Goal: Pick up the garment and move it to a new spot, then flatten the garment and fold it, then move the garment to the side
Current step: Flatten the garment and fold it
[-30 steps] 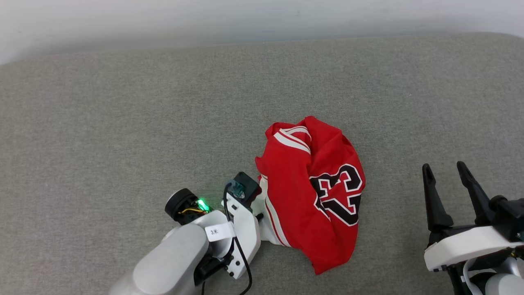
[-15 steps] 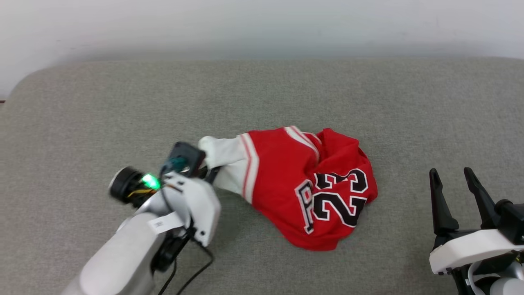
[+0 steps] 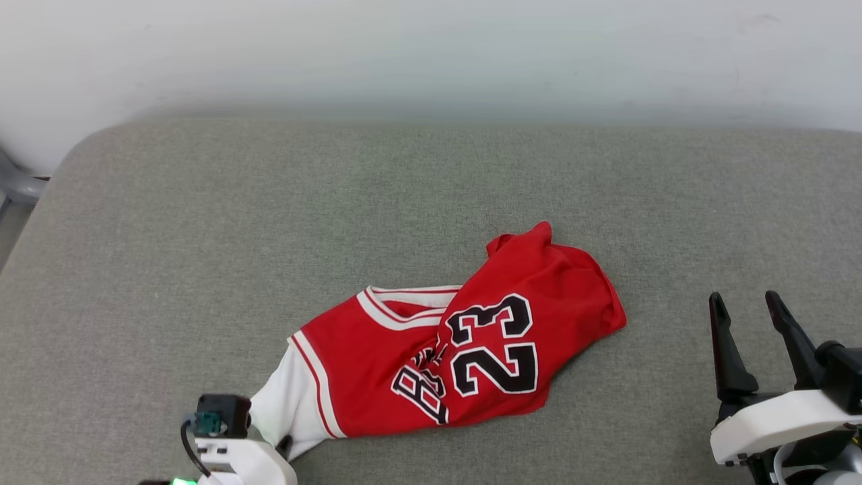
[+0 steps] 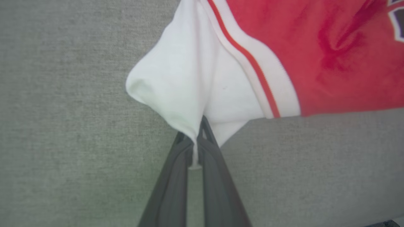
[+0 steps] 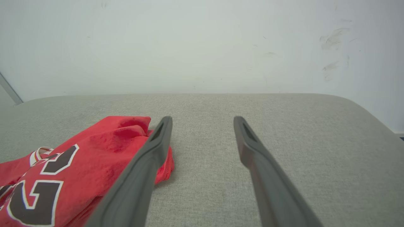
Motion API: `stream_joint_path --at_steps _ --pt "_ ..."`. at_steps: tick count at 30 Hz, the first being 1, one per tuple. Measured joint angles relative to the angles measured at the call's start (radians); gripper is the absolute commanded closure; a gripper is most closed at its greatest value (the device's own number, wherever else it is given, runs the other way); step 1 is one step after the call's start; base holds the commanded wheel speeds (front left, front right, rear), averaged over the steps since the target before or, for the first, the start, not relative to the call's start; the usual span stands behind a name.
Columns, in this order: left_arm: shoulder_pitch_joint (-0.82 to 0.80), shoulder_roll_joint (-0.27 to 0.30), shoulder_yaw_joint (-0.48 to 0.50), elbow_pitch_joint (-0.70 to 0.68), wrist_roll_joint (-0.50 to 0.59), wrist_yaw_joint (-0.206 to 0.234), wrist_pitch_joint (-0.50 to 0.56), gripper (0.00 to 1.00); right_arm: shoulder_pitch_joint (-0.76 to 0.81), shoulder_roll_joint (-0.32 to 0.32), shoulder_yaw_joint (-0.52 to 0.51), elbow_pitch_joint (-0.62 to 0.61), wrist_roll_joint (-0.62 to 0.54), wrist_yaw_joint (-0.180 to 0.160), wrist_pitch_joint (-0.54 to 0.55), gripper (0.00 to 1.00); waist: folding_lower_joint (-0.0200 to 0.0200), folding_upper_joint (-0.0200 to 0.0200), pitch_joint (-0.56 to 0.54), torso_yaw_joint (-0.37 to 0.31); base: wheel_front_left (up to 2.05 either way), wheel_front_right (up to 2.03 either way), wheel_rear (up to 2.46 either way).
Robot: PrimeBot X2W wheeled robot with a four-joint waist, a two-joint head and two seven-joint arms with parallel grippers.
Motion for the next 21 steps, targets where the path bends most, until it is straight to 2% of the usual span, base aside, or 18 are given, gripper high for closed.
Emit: stream_joint_path --at_steps 2,3,4,11,21 --pt "0.025 -0.014 -0.004 0.011 -0.017 -0.004 -0.006 1.0 0.006 0.0 0.0 -0.001 -0.001 0.0 0.002 0.0 0.0 0.0 -0.008 0.002 0.0 0.0 0.0" --pt "0.029 -0.02 -0.007 0.017 -0.018 -0.004 -0.012 0.53 0.01 0.0 0.0 -0.001 -0.001 0.0 0.005 0.0 0.0 0.0 -0.013 0.004 0.0 0.0 0.0" --pt "0.03 -0.027 -0.007 0.02 -0.018 -0.006 -0.022 0.0 0.015 0.0 -0.001 -0.002 -0.001 0.0 0.008 0.0 0.0 0.0 -0.018 0.005 0.0 0.0 0.0" --pt "0.03 -0.058 -0.001 0.014 0.012 0.0 -0.134 0.0 0.04 0.0 0.0 -0.009 -0.002 0.0 0.027 0.0 0.0 0.0 -0.066 0.012 0.0 0.0 0.0" --pt "-0.009 -0.073 0.031 -0.076 0.111 0.008 -0.397 0.0 0.06 0.0 -0.013 -0.022 -0.002 0.0 0.044 0.0 -0.0001 0.0001 -0.107 0.013 0.0 0.0 0.0"
